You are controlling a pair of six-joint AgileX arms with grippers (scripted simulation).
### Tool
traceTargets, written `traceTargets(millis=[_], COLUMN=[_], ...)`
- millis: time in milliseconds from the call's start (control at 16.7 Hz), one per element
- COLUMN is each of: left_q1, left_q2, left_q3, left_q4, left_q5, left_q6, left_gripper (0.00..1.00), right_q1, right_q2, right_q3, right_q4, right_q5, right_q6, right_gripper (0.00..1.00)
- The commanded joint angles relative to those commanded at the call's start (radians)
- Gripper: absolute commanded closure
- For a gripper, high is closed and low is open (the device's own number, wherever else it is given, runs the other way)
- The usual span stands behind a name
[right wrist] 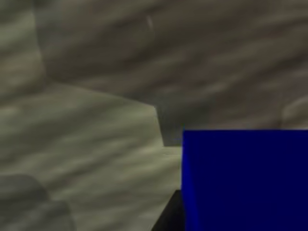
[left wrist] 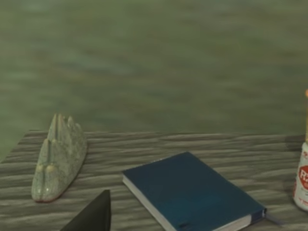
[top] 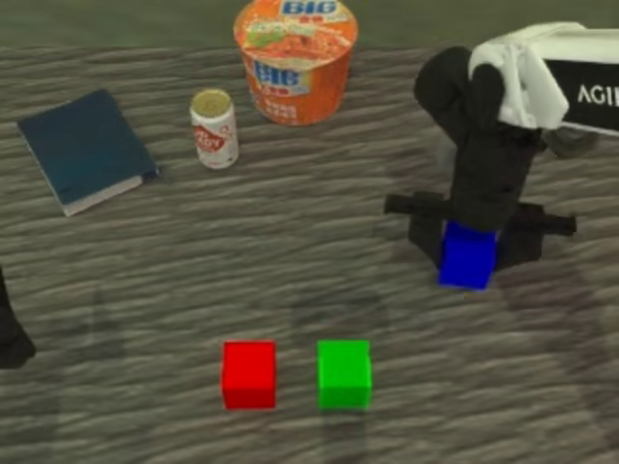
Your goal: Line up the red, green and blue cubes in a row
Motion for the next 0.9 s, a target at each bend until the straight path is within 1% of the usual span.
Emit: traceTargets(millis=[180,420,540,660,900], left_q1=[0.000,0.000,0.000,0.000,0.000], left_q2=[0.000,0.000,0.000,0.000,0.000], left_q3=[0.000,0.000,0.000,0.000,0.000], left_q4=[0.000,0.000,0.000,0.000,0.000], left_q5=[0.000,0.000,0.000,0.000,0.000], left_q6=[0.000,0.000,0.000,0.000,0.000], left_gripper=[0.00,0.00,0.00,0.00,0.00], right_q1=[0.002,-0.003,0.012,0.061,0.200], right_q2=[-0.037,-0.036,-0.053,-0.108,-0.259], right_q3=[0.045,0.045,0.029,-0.029,-0.210], right_q4=[-0.074,-0.075,-0.072,-0.064,-0.046], right_q5=[-0.001,-0.001,-0.001,-0.002,-0.003], right_q6=[-0.002,-0.001,0.003,0.019,0.067], right_gripper=[1.00,1.00,1.00,1.00,1.00])
